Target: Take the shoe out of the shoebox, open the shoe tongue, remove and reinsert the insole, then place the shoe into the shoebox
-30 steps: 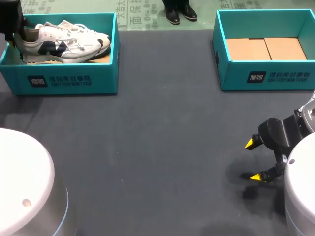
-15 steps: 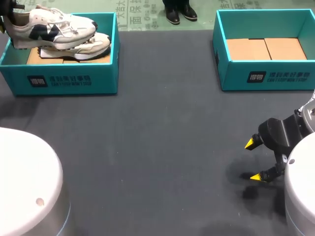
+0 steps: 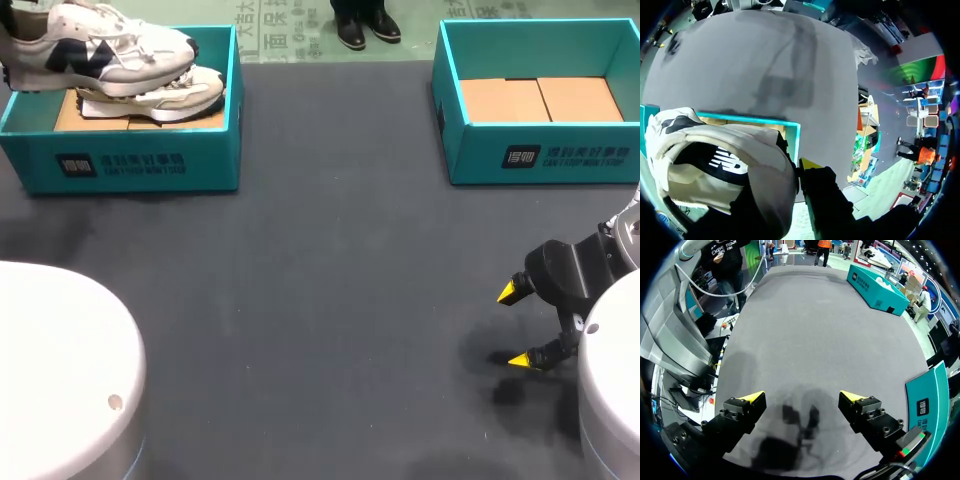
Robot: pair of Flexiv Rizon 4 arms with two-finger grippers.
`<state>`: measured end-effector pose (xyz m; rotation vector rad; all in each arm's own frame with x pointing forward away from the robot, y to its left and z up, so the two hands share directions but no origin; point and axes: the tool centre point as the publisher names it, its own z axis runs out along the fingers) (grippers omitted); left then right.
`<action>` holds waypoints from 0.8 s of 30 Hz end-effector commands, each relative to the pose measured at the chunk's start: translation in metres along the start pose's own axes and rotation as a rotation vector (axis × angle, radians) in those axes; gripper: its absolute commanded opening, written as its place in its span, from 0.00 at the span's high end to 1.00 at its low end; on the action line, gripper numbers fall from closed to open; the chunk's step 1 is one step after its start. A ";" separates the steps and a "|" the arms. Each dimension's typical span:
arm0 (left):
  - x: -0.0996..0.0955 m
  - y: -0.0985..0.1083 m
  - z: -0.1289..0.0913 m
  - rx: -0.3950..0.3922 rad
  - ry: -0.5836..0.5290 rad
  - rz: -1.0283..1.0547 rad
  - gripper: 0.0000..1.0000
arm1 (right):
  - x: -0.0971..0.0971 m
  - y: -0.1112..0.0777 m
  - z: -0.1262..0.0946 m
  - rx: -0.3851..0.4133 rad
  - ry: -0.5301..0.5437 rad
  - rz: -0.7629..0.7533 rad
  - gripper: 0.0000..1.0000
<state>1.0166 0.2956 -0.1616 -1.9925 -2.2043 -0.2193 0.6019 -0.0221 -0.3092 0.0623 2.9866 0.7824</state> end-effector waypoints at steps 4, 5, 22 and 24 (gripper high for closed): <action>0.000 -0.039 -0.015 -0.043 -0.003 0.020 1.00 | 0.003 0.000 -0.001 0.001 -0.004 0.000 0.00; 0.000 -0.039 -0.015 -0.043 -0.003 0.020 1.00 | 0.003 0.000 -0.001 0.001 -0.004 0.000 0.00; -0.032 -0.108 -0.024 -0.005 0.045 0.016 1.00 | 0.003 0.000 -0.001 0.001 -0.004 0.000 0.00; -0.038 -0.126 -0.024 -0.003 0.054 0.024 1.00 | 0.003 0.000 -0.001 0.001 -0.004 0.000 0.00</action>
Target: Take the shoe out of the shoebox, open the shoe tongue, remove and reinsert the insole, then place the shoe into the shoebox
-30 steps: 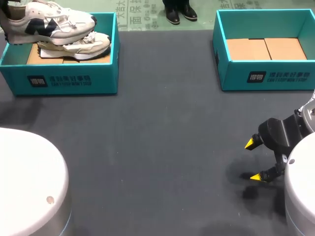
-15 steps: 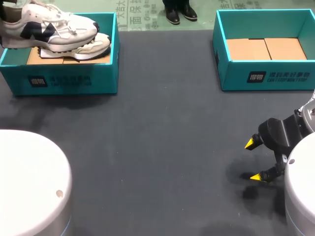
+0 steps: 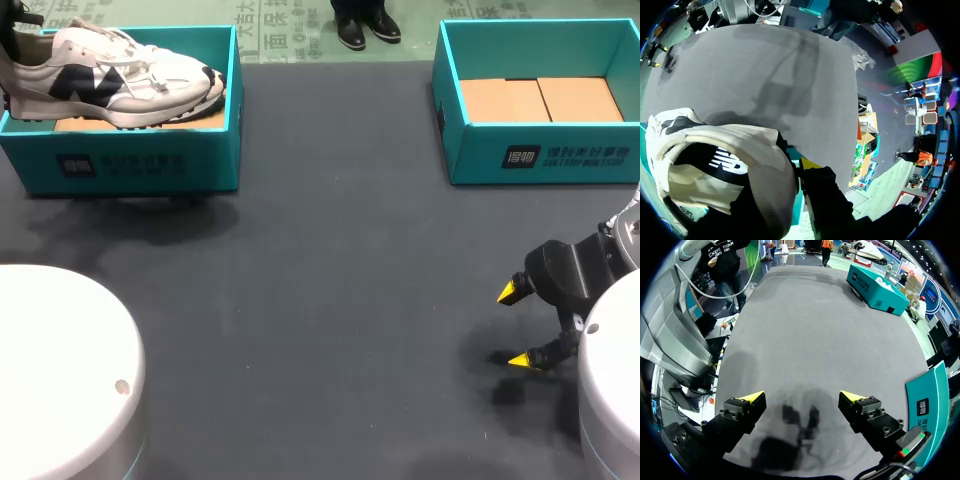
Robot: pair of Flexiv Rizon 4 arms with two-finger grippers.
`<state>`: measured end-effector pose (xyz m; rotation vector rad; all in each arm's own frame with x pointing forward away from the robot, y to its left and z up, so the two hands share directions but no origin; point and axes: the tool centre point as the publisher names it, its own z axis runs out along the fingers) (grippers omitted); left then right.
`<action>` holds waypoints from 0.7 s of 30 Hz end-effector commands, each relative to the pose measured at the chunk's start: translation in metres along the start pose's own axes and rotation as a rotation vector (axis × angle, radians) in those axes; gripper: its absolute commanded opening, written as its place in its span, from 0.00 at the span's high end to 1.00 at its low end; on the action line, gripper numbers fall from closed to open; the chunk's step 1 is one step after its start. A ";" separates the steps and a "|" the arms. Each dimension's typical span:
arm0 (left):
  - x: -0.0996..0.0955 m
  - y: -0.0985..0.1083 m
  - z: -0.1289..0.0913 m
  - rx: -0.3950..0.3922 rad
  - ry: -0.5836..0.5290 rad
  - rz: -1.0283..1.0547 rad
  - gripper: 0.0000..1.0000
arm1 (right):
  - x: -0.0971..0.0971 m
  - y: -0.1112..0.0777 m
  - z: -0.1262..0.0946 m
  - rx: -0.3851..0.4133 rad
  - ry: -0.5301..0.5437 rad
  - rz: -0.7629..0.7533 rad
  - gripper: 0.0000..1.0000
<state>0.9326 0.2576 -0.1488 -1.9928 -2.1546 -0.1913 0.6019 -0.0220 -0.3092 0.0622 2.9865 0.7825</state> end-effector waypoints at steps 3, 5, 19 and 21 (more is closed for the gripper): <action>-0.026 -0.061 -0.003 -0.027 0.049 -0.019 1.00 | 0.002 0.000 -0.001 0.001 -0.004 0.000 0.00; -0.035 -0.078 -0.002 -0.019 0.038 0.011 1.00 | 0.002 0.000 -0.001 0.001 -0.004 0.000 0.00; -0.070 -0.125 0.004 0.024 0.059 -0.020 1.00 | 0.002 0.000 -0.001 0.001 -0.004 0.000 0.00; -0.070 -0.125 0.004 0.024 0.059 -0.020 1.00 | 0.002 0.000 -0.001 0.001 -0.004 0.000 0.00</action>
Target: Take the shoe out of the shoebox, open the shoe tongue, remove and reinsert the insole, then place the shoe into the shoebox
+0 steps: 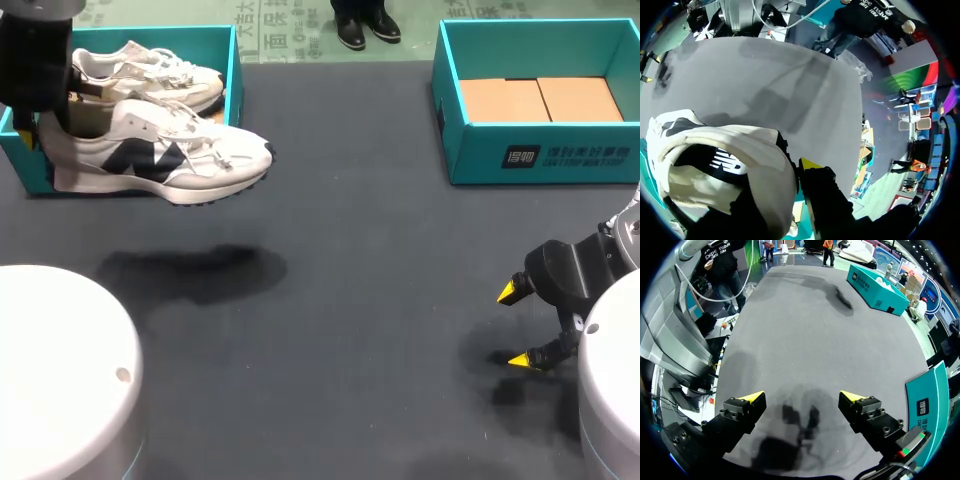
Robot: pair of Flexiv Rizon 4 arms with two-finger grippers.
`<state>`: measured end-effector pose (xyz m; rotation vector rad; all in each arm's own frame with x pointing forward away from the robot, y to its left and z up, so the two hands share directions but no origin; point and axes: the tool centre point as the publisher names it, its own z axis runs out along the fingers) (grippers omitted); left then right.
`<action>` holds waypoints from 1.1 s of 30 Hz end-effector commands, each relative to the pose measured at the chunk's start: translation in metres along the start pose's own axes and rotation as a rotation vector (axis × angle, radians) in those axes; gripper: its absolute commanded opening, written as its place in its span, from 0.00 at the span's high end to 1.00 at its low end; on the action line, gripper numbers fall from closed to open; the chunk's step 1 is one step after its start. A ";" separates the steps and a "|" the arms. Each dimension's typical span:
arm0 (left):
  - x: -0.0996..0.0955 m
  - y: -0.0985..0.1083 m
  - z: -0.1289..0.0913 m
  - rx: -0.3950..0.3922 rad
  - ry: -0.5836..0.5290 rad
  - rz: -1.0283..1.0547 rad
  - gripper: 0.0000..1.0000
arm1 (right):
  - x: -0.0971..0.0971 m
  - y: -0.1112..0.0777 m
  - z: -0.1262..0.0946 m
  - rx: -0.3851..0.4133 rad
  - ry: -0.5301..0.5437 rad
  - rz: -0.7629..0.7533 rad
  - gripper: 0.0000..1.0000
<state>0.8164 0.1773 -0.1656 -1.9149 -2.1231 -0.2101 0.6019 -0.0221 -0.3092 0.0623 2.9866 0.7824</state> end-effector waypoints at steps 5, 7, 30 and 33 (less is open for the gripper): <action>-0.011 -0.020 0.006 -0.029 0.010 0.037 1.00 | 0.003 0.000 -0.001 0.001 -0.004 0.000 0.00; -0.023 -0.034 0.010 -0.031 0.019 0.056 1.00 | 0.003 0.000 -0.001 0.001 -0.004 0.000 0.00; -0.148 -0.146 0.054 -0.002 0.016 0.186 1.00 | 0.003 0.000 -0.001 0.001 -0.004 0.000 0.00; -0.148 -0.146 0.054 -0.002 0.016 0.186 1.00 | 0.003 0.000 -0.001 0.001 -0.004 0.000 0.00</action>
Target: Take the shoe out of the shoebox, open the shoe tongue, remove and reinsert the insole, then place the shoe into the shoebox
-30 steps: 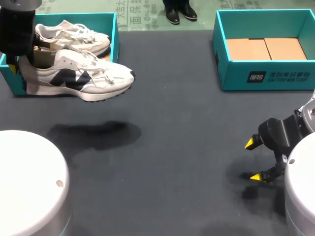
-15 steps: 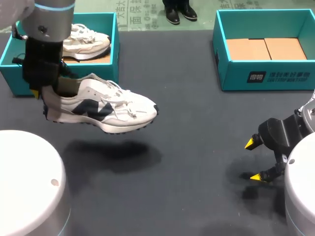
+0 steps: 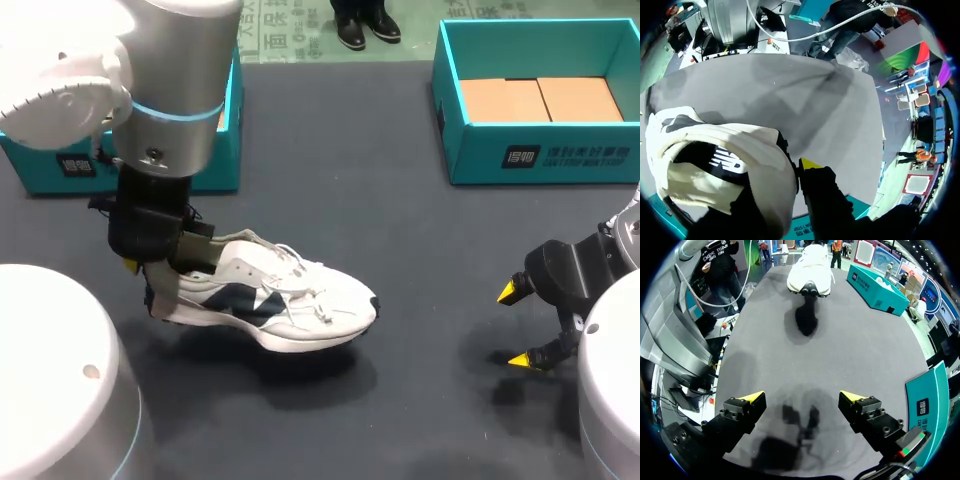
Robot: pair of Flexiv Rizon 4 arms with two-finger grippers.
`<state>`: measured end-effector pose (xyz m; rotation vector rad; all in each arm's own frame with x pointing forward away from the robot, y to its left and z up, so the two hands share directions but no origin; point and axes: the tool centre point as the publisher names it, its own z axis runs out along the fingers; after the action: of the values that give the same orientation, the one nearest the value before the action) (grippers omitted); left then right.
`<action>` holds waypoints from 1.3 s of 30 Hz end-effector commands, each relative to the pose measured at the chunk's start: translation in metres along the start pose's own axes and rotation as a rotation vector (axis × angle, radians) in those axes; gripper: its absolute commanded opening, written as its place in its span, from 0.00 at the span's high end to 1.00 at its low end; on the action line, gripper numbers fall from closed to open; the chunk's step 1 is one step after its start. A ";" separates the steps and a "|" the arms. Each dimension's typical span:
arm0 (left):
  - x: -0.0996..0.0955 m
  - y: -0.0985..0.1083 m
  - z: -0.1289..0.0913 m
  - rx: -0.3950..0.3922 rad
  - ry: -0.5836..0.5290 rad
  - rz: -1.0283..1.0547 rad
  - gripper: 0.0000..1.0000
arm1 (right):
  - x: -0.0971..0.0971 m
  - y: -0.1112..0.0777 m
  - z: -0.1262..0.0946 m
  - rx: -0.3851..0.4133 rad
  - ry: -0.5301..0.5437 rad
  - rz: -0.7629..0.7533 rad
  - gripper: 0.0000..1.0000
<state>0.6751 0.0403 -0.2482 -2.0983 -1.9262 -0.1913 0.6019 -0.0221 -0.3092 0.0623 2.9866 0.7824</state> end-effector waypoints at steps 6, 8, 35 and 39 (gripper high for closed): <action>-0.004 0.005 0.000 0.009 0.006 -0.001 1.00 | 0.002 0.000 -0.001 0.001 -0.004 0.000 0.00; -0.004 0.005 0.000 0.009 0.006 -0.001 1.00 | 0.002 0.000 -0.001 0.001 -0.004 0.000 0.00; -0.140 0.028 0.057 -0.080 -0.018 -0.052 1.00 | 0.002 0.000 -0.001 0.001 -0.004 0.000 0.00; -0.149 0.033 0.065 -0.082 -0.014 -0.060 1.00 | 0.002 0.000 -0.001 0.001 -0.004 0.000 0.00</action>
<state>0.6835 -0.0704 -0.3456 -2.1145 -2.0351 -0.2597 0.6019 -0.0221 -0.3092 0.0623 2.9865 0.7824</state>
